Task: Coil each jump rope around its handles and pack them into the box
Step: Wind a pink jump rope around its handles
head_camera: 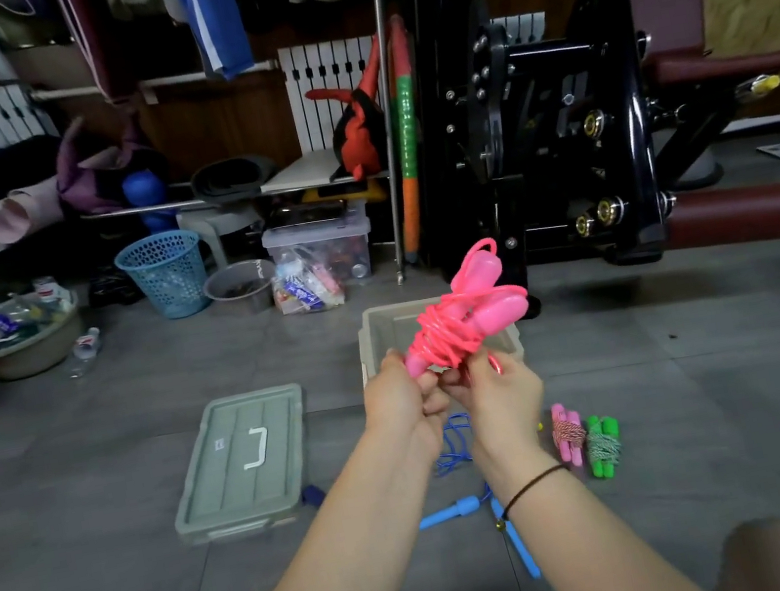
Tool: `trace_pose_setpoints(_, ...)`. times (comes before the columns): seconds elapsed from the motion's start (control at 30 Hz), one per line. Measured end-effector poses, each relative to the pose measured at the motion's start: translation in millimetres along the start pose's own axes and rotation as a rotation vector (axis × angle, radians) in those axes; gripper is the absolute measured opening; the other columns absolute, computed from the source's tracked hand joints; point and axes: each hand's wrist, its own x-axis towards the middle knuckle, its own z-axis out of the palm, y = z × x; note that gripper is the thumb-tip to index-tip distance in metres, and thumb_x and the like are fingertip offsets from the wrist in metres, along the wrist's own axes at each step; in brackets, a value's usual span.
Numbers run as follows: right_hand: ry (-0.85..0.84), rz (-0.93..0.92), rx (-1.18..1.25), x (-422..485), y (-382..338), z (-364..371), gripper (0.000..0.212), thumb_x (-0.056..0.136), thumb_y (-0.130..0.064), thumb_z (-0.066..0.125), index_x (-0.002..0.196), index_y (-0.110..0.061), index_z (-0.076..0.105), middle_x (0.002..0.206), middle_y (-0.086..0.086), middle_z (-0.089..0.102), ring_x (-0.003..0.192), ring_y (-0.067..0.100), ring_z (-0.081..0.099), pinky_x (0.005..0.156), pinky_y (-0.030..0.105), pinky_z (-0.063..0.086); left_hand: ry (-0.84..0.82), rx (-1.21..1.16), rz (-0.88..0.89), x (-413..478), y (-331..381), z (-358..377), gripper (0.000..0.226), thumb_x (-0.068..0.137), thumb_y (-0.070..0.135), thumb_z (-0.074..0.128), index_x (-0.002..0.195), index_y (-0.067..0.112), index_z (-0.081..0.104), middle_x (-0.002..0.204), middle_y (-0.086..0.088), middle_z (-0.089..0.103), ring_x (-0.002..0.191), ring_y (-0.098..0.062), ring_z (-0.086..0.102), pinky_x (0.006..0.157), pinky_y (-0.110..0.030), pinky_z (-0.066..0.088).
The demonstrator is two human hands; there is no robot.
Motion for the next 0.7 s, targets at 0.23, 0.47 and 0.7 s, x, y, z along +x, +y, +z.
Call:
trace_pose_setpoints(0.23,-0.095,-0.435,-0.387,-21,6,-28,0.026,0.079,-0.014,0.074,0.066,-0.022,0.053,0.066,-0.002,0.055,0.059,0.006,0.047,0.060,0.021,0.041,0.002,-0.190,-0.137,23,10,-6,0.034,0.100,0.012,0.016,0.071,0.017,0.032,0.035,0.006,0.024,0.023,-0.005,0.015,0.024,-0.012,0.013)
trace_pose_setpoints(0.47,-0.139,-0.667,-0.471,-11,-27,-40,0.011,0.078,-0.035,0.059,0.072,-0.032,0.049,0.078,-0.007,0.051,0.071,0.012,0.049,0.067,0.026,0.042,-0.097,-0.077,-0.125,20,19,-6,0.038,0.099,0.011,0.022,0.064,0.020,0.034,0.039,0.008,0.023,0.027,-0.002,0.016,0.024,-0.013,0.012)
trace_pose_setpoints(0.7,-0.349,-0.550,-0.245,-12,-61,-32,0.029,0.100,-0.041,0.032,0.114,-0.045,0.057,0.139,-0.022,0.043,0.130,-0.001,0.038,0.108,0.022,0.032,-0.005,0.064,0.089,20,14,-3,0.034,0.096,0.005,0.021,0.066,0.019,0.030,0.038,0.011,0.026,0.028,-0.001,0.015,0.029,-0.013,0.008)
